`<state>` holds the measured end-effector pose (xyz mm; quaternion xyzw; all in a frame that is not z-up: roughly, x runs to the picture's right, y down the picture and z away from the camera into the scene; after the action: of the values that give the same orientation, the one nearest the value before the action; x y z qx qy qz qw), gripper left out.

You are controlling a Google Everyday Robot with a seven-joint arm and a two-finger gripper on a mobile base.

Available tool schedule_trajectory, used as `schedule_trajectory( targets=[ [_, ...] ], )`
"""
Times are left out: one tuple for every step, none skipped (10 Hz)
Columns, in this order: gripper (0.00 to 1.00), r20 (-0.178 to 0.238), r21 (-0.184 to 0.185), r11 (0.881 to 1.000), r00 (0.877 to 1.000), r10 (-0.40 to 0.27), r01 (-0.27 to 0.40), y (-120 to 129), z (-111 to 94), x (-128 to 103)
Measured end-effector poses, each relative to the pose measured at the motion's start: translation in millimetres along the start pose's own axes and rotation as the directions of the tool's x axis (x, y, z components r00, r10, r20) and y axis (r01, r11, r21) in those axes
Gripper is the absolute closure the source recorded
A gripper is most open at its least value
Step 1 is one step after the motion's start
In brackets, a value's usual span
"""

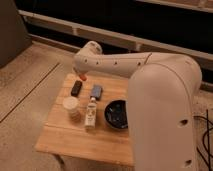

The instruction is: Place the pepper in the ceramic cup

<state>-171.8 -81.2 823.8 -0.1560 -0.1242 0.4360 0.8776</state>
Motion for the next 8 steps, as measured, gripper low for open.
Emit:
schedule_trajectory(
  targets=[
    [1.0,0.002,-0.01,1.0,1.0,-0.004,0.004,11,1,2],
    [1.0,0.009,-0.013,1.0,1.0,-0.014,0.014,19,-1,5],
    [1.0,0.024,-0.019,0.999,0.999,-0.039,0.04,35,-4,7],
    [1.0,0.034,-0.023,0.998,0.998,-0.058,0.058,45,-7,8],
    [1.0,0.045,-0.029,0.996,0.996,-0.08,0.082,58,-12,11],
    [1.0,0.054,-0.035,0.994,0.994,-0.099,0.101,70,-16,13],
    [1.0,0.063,-0.044,0.993,0.992,-0.109,0.112,81,-19,15],
    [1.0,0.068,-0.049,0.992,0.991,-0.111,0.115,86,-21,18]
  ],
)
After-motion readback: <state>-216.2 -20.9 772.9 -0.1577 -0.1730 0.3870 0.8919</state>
